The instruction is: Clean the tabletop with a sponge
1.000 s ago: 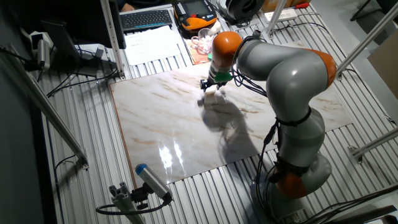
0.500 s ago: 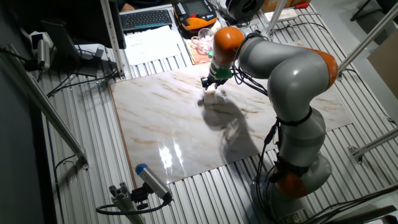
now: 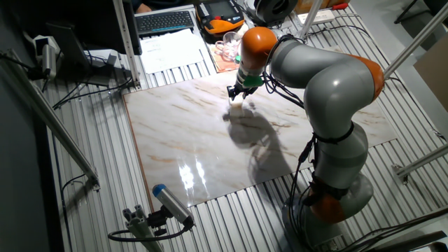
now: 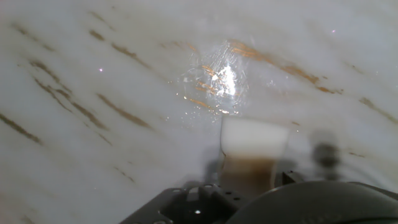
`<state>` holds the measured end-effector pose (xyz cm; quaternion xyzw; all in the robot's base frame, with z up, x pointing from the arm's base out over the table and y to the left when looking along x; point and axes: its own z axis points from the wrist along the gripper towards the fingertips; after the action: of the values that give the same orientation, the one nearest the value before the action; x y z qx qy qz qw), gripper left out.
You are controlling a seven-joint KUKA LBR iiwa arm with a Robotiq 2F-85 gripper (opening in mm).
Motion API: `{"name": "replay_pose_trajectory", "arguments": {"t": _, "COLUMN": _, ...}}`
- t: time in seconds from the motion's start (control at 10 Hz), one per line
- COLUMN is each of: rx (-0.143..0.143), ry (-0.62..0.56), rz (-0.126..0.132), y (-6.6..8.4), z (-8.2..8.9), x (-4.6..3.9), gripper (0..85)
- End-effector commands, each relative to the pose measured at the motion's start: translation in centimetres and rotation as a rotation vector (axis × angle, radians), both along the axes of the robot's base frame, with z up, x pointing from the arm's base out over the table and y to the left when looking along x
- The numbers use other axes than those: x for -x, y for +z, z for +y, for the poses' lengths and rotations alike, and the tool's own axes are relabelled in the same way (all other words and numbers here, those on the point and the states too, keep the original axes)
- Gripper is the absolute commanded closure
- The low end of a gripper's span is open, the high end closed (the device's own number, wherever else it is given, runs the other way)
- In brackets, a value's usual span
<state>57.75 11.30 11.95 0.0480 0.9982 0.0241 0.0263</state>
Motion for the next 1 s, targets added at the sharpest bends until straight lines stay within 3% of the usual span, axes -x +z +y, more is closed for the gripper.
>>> {"name": "replay_pose_trajectory", "arguments": {"t": 0.0, "rx": 0.001, "ry": 0.004, "rz": 0.001, "y": 0.14, "z": 0.14, "x": 0.08, "gripper": 51.0}}
{"name": "replay_pose_trajectory", "arguments": {"t": 0.2, "rx": -0.006, "ry": 0.029, "rz": 0.012, "y": 0.37, "z": 0.09, "x": 0.29, "gripper": 85.0}}
{"name": "replay_pose_trajectory", "arguments": {"t": 0.4, "rx": -0.004, "ry": 0.040, "rz": 0.018, "y": 0.64, "z": 0.25, "x": 0.47, "gripper": 85.0}}
{"name": "replay_pose_trajectory", "arguments": {"t": 0.9, "rx": -0.004, "ry": 0.084, "rz": -0.002, "y": 0.90, "z": 0.33, "x": 0.57, "gripper": 85.0}}
